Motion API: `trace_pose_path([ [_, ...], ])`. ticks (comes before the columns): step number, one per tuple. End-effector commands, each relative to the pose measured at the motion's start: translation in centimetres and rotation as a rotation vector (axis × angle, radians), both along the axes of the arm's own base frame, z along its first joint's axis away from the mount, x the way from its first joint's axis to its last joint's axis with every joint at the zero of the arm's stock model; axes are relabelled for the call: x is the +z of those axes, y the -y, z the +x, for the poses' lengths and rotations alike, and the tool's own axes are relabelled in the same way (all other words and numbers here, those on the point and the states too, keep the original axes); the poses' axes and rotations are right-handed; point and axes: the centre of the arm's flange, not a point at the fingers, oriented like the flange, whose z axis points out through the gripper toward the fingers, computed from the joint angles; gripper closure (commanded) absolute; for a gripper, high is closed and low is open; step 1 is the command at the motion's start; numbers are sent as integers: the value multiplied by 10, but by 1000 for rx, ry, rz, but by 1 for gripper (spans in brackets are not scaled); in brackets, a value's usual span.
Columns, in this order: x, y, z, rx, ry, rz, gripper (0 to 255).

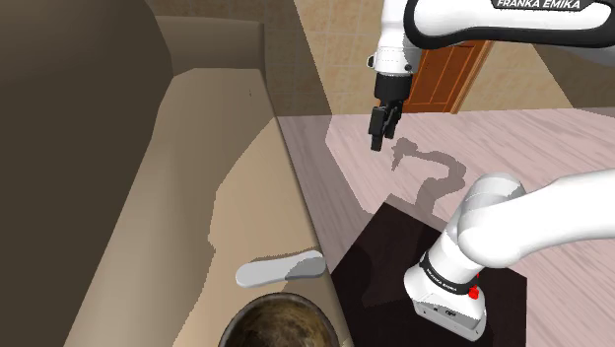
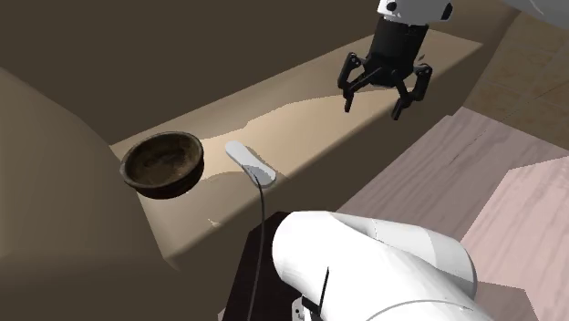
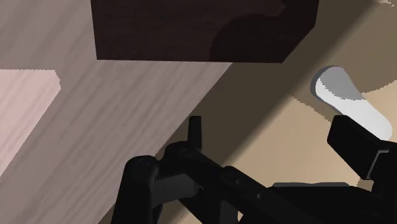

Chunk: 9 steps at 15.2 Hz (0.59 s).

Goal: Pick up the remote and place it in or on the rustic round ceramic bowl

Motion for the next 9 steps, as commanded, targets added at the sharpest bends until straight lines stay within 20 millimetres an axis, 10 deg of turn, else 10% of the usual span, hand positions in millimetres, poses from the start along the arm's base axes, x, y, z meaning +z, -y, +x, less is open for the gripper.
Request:
trace_pose_path([
  [1,0,0,0,0,0,0,0],
  [9,-60,-85,28,234,62,-11,0],
])
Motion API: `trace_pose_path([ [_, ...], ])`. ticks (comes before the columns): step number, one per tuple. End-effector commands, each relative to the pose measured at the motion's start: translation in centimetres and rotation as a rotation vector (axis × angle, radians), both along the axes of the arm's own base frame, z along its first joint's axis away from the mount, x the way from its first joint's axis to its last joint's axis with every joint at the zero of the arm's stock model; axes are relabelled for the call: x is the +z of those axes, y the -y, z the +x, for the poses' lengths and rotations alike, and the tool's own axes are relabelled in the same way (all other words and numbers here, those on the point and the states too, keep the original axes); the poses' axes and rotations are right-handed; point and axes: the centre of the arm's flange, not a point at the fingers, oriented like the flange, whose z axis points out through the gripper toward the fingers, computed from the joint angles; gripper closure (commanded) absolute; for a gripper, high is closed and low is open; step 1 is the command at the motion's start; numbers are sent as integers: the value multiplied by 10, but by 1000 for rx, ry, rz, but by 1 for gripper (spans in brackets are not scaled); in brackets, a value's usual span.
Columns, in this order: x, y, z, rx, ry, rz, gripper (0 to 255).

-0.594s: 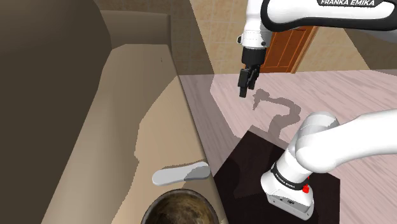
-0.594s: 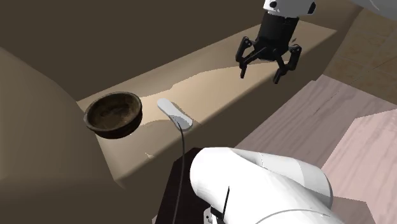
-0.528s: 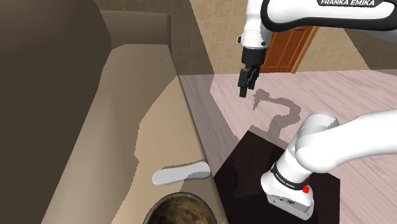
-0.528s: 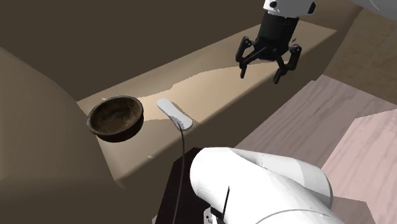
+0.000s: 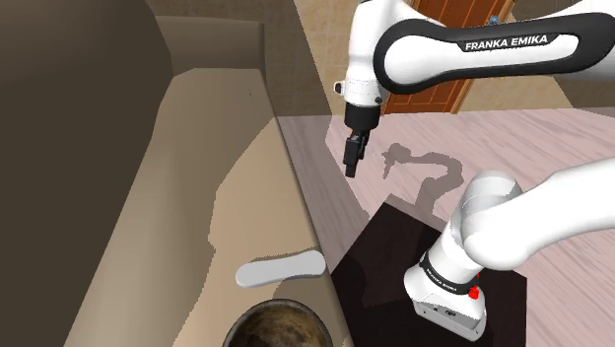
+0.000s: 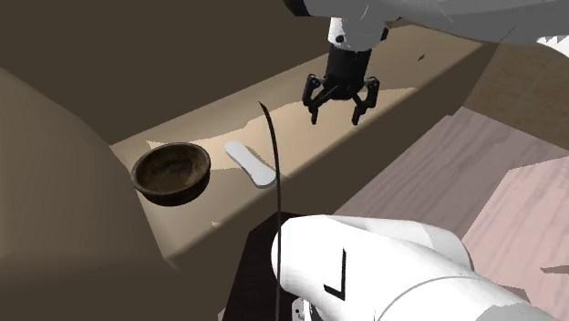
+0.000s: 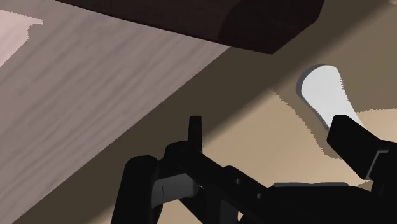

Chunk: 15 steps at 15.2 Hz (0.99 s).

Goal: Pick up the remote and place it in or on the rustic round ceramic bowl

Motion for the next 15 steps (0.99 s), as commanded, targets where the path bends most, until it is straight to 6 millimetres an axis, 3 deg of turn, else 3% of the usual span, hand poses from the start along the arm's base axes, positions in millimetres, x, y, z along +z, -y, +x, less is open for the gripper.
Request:
trace_pose_path([
  [1,-15,-25,5,59,18,-2,0],
  [8,-67,-103,14,264,72,-12,0],
  [15,-120,-181,9,468,127,-21,0],
])
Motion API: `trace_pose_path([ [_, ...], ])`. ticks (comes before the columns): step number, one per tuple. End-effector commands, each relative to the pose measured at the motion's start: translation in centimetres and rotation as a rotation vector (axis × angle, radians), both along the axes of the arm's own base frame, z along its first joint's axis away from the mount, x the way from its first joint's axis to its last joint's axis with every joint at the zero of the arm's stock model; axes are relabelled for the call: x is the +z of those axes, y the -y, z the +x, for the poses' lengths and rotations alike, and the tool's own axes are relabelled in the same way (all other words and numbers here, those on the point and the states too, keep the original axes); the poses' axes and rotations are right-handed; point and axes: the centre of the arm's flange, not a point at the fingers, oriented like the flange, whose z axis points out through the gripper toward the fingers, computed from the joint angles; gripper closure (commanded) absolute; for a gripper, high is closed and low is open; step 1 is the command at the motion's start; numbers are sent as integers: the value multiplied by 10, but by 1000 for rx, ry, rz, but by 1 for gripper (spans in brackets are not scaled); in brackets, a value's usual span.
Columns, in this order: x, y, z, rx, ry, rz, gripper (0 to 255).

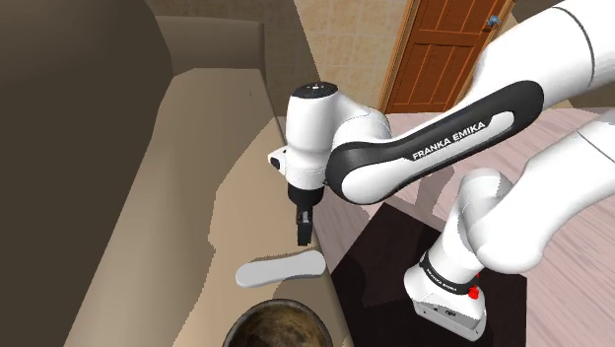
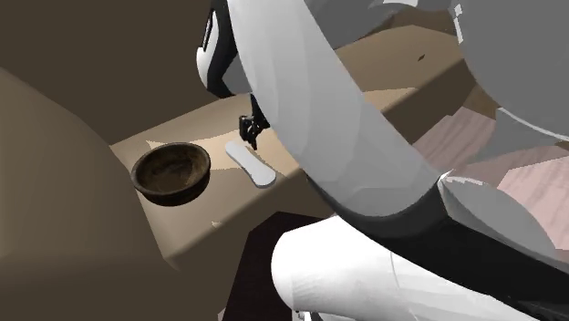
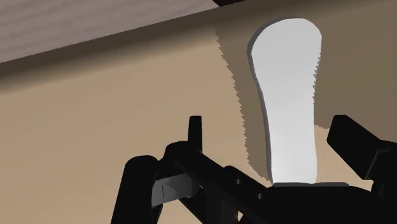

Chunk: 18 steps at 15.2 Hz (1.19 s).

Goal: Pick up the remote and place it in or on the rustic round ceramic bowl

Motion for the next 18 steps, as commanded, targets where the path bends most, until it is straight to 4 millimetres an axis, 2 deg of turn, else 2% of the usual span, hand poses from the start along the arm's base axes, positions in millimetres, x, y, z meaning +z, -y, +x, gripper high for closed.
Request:
trace_pose_path([
  [1,-15,-24,-5,60,18,0,0],
  [5,-46,-67,-14,177,49,-6,0],
  [6,-49,-71,-15,188,52,-7,0],
  [13,-89,-70,-14,188,52,-7,0],
  [18,-89,-70,-14,188,52,-7,0],
])
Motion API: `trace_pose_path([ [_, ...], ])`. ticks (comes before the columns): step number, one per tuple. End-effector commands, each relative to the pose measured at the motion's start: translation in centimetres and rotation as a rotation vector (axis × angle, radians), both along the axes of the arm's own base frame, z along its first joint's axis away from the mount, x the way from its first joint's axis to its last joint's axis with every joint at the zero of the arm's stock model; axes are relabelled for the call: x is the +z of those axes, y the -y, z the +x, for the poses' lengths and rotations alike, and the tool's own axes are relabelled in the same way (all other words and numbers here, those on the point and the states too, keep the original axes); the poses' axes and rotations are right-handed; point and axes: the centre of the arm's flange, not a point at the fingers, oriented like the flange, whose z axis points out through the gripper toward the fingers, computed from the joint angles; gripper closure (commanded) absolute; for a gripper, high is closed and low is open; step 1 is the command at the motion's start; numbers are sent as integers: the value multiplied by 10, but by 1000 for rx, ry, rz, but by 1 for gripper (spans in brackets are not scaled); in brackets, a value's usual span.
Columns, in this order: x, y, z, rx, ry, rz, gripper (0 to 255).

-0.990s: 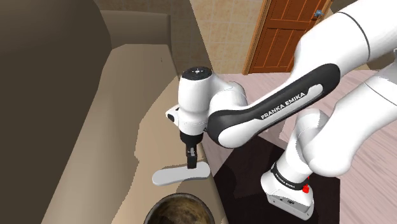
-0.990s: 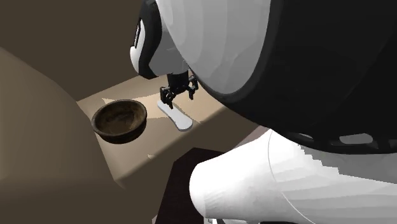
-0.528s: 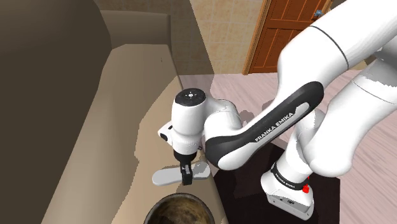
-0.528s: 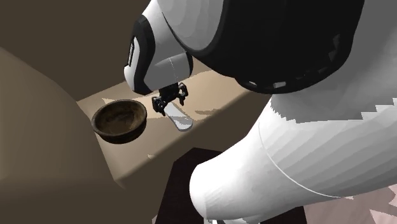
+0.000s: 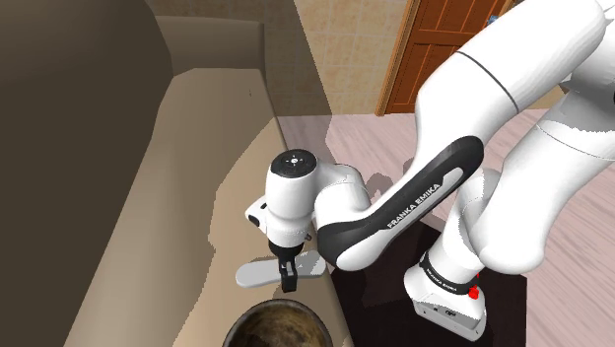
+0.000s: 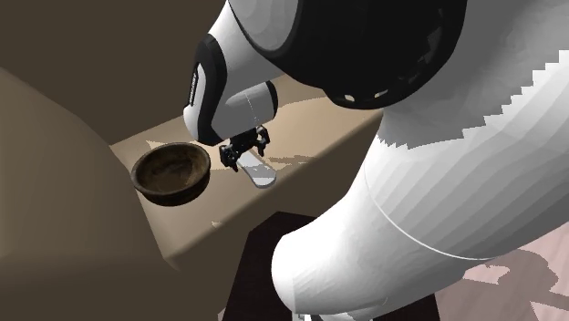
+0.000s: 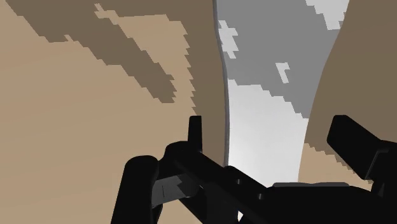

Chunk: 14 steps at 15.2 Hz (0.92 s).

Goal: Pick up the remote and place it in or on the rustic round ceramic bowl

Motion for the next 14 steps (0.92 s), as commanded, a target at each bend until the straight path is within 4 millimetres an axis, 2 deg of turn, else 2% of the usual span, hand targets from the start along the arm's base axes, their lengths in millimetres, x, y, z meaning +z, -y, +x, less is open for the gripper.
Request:
trace_pose_path([
  [1,0,0,0,0,0,0,0],
  [3,0,0,0,0,0,0,0],
  [4,0,0,0,0,0,0,255],
  [13,0,0,0,0,0,0,255],
  [14,5,0,0,0,0,0,255],
])
